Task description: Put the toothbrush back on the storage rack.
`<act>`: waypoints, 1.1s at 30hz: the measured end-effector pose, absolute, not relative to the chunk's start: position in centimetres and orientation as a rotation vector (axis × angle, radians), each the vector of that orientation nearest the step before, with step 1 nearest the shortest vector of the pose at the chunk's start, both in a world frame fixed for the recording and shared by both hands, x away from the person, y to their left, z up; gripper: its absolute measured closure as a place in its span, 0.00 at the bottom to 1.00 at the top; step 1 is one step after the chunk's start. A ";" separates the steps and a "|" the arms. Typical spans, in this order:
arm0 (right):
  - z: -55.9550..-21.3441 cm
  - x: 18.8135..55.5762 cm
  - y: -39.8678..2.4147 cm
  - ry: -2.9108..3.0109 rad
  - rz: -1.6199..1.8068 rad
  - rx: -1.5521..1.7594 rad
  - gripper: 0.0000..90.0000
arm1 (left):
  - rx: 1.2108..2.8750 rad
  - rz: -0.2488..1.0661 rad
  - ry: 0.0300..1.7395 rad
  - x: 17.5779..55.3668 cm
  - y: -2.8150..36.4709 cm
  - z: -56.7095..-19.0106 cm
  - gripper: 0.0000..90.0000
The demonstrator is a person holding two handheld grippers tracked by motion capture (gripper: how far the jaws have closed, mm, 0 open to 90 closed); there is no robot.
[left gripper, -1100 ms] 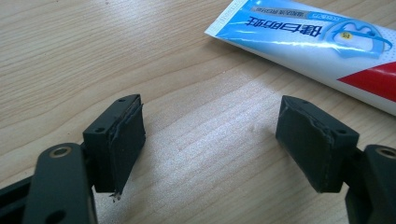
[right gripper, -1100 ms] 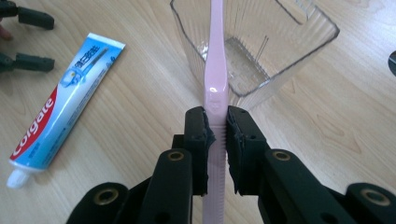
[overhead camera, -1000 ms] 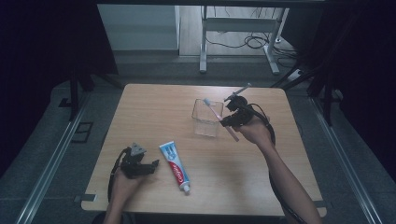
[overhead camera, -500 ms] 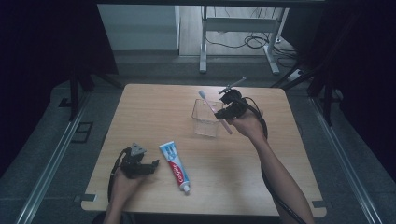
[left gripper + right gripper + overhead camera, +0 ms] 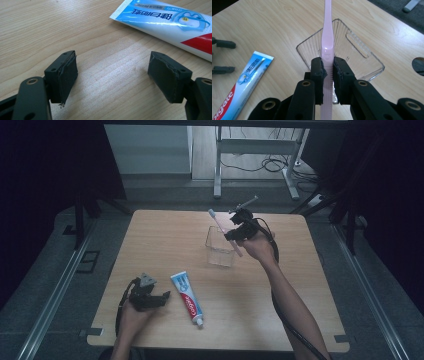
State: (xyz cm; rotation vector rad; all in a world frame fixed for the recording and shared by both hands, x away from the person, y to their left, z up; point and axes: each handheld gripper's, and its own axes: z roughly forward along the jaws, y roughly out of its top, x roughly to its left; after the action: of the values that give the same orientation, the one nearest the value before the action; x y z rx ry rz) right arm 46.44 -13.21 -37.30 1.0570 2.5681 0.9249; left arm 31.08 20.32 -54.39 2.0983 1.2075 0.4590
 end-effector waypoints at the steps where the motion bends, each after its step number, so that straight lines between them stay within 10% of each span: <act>1: -37.3 46.6 -13.1 2.568 0.926 1.055 0.87 | 2.099 0.459 1.207 31.1 20.3 -54.4 0.26; 33: -37.9 49.3 -11.8 2.462 1.016 1.101 0.87 | 2.099 0.459 1.208 31.1 20.3 -54.4 0.26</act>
State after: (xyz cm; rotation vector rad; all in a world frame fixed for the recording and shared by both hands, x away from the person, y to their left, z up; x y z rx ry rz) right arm 49.31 -11.84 -37.92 1.1007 2.4616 1.0157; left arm 31.09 20.34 -54.39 2.0989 1.2076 0.4590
